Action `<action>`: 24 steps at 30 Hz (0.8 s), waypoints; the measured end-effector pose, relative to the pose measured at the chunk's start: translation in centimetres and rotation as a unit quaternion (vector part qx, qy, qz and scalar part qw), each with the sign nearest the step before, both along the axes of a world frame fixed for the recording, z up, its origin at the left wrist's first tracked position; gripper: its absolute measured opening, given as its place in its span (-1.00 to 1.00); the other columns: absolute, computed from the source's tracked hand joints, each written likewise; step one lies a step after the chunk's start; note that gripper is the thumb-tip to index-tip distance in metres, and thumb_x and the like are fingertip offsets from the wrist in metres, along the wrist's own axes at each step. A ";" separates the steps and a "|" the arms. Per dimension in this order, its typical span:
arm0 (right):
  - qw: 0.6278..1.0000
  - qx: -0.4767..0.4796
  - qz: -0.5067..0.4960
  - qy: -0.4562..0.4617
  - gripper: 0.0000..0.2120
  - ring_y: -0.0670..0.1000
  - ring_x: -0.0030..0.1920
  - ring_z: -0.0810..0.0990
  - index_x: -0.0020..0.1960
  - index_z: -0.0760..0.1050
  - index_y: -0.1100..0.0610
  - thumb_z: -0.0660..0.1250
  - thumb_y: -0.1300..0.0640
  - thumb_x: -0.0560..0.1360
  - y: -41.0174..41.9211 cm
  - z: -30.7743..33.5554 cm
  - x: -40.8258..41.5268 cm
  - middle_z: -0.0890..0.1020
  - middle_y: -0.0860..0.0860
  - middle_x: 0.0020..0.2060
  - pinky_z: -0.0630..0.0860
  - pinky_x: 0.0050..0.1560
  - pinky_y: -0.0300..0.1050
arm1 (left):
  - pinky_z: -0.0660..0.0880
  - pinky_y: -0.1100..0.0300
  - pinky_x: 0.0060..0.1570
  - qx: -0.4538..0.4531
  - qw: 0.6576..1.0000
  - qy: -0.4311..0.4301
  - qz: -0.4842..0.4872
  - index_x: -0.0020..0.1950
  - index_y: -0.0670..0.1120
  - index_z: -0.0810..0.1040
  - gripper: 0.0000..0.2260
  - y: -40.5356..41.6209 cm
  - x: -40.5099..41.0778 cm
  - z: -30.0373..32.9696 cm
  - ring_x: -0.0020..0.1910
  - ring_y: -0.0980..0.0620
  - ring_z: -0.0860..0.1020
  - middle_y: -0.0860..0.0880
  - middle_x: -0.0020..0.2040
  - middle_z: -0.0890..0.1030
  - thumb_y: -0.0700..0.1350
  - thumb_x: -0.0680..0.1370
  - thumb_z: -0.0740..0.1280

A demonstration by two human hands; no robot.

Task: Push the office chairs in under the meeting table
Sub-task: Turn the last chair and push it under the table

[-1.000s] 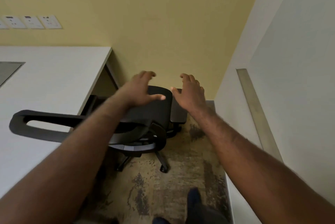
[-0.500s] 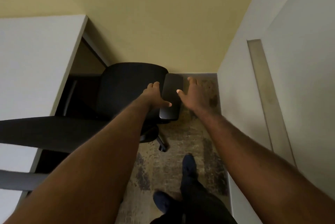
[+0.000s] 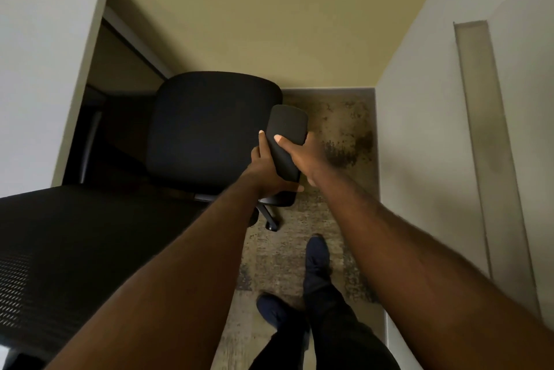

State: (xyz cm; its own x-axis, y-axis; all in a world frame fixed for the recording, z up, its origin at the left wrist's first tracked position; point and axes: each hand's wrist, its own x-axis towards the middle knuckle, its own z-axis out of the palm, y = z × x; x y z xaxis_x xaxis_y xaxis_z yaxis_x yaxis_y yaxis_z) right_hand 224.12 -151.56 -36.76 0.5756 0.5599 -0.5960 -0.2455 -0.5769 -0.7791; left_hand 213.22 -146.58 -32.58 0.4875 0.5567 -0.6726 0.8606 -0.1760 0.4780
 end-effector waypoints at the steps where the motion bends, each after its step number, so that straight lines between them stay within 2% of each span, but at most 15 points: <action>1: 0.999 0.004 -0.024 0.028 -0.36 -0.04 -0.08 0.57 0.24 0.39 0.10 0.53 -0.18 0.32 0.3 -0.3 -0.3 0.57 0.01 0.07 0.54 -0.23 -0.15 | 0.28 -0.10 0.37 -0.006 1.000 -0.007 0.009 0.49 0.05 -0.48 0.35 0.0 0.0 -0.2 0.52 -0.16 0.12 -0.08 0.57 -0.06 0.09 0.22 0.64; 5: 0.990 0.002 -0.089 0.112 -0.26 0.04 -0.04 0.62 0.21 0.46 0.07 0.60 -0.22 0.17 0.9 -1.2 -0.9 0.62 0.01 0.00 0.62 -0.05 0.05 | 0.31 -0.10 0.34 0.001 0.999 -0.031 0.034 0.50 0.06 -0.45 0.36 -0.2 0.1 -0.7 0.47 -0.14 0.20 -0.11 0.53 0.03 0.03 0.20 0.66; 8: 0.985 0.014 -0.074 0.155 -0.25 0.08 -0.04 0.65 0.16 0.52 0.09 0.64 -0.19 0.08 0.7 -1.5 -0.8 0.65 0.05 -0.02 0.63 -0.06 0.09 | 0.32 -0.10 0.34 0.004 0.999 -0.040 0.036 0.51 0.05 -0.44 0.37 -0.3 0.1 -0.8 0.47 -0.15 0.22 -0.12 0.50 0.08 0.00 0.19 0.67; 12: 0.962 0.043 -0.063 0.262 -0.42 0.14 -0.12 0.71 0.06 0.60 0.18 0.68 0.00 0.13 0.5 -1.4 -0.2 0.71 0.13 -0.10 0.65 -0.18 0.11 | 0.32 -0.12 0.34 -0.001 0.998 -0.049 0.047 0.51 0.07 -0.43 0.39 -0.2 0.2 -0.9 0.48 -0.16 0.20 -0.12 0.50 0.10 -0.02 0.16 0.68; 16: 0.959 0.044 -0.056 0.273 -0.44 0.16 -0.13 0.71 0.03 0.62 0.22 0.68 0.03 0.11 0.8 -1.5 0.5 0.71 0.15 -0.12 0.65 -0.19 0.12 | 0.33 -0.12 0.33 -0.001 0.997 -0.060 0.057 0.53 0.06 -0.40 0.38 0.0 0.4 -1.2 0.49 -0.17 0.18 -0.14 0.51 0.08 -0.02 0.16 0.68; 21: 0.968 0.046 -0.072 0.238 -0.39 0.12 -0.14 0.70 0.05 0.60 0.21 0.68 0.01 0.09 1.5 -3.0 0.7 0.71 0.12 -0.11 0.62 -0.28 -0.04 | 0.37 -0.12 0.28 -0.003 0.996 -0.048 0.081 0.53 0.09 -0.39 0.33 0.2 1.1 -2.8 0.43 -0.20 0.26 -0.16 0.46 0.13 -0.06 0.20 0.66; 24: 0.965 0.025 -0.062 0.252 -0.30 0.12 -0.09 0.70 0.10 0.58 0.21 0.68 0.00 0.04 1.6 -5.2 0.7 0.70 0.12 -0.06 0.66 -0.16 0.05 | 0.38 -0.17 0.27 -0.014 0.996 -0.014 0.091 0.51 0.13 -0.41 0.31 -0.1 1.2 -4.9 0.42 -0.22 0.27 -0.15 0.45 0.13 -0.08 0.22 0.64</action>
